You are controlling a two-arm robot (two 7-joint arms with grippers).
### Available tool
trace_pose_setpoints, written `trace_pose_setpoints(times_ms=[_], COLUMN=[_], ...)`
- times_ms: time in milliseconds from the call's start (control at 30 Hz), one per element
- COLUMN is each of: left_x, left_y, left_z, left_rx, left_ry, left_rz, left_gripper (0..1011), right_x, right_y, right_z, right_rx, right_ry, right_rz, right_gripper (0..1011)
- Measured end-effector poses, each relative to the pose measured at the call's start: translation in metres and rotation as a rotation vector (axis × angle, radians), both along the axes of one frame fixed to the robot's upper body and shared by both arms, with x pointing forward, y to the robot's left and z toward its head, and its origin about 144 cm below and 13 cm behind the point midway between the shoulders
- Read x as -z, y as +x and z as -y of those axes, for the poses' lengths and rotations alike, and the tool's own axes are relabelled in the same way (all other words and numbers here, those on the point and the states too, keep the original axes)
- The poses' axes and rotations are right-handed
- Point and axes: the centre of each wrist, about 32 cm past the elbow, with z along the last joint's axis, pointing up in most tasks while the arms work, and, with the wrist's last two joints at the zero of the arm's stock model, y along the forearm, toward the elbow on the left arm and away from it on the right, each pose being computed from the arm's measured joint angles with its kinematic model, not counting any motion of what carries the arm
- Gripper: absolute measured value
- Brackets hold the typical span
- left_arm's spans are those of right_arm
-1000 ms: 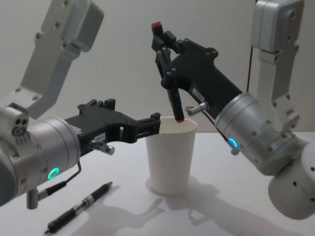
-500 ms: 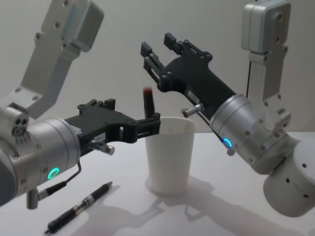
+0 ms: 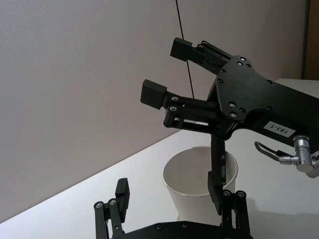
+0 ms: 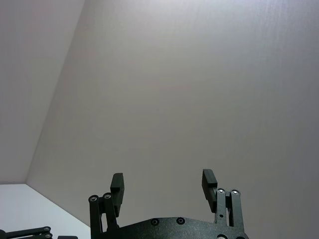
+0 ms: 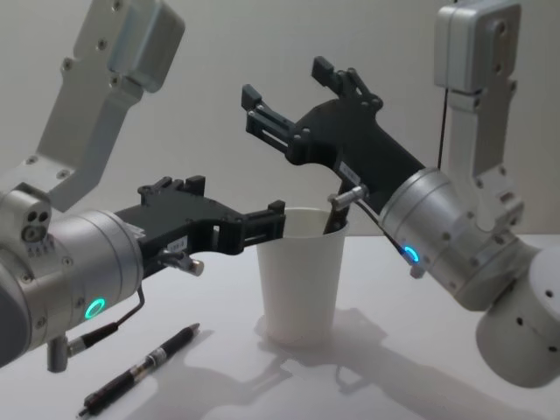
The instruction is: Place the pen into the pen holder.
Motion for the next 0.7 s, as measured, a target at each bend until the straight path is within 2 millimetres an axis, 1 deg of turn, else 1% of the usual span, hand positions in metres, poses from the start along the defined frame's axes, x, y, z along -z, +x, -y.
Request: trace_pose_setpoints(times_ms=[33, 67, 100, 233, 700], left_x=[0.000, 0.000, 0.000, 0.000, 0.000], left_y=[0.000, 0.000, 0.000, 0.000, 0.000], left_z=[0.000, 0.000, 0.000, 0.000, 0.000], left_rx=[0.000, 0.000, 0.000, 0.000, 0.000], left_ry=[0.000, 0.000, 0.000, 0.000, 0.000], left_rz=[0.000, 0.000, 0.000, 0.000, 0.000], left_gripper=[1000, 1000, 999, 1000, 999], right_x=[0.000, 0.000, 0.000, -0.001, -0.009], right_y=[-0.001, -0.002, -0.002, -0.006, -0.024], right_z=[0.001, 0.002, 0.002, 0.006, 0.033], right_rx=[0.004, 0.005, 0.007, 0.018, 0.079], right_ry=[0.001, 0.001, 0.002, 0.005, 0.022], right_rz=[-0.003, -0.003, -0.005, -0.013, -0.067], right_gripper=[940, 989, 1000, 1002, 1002])
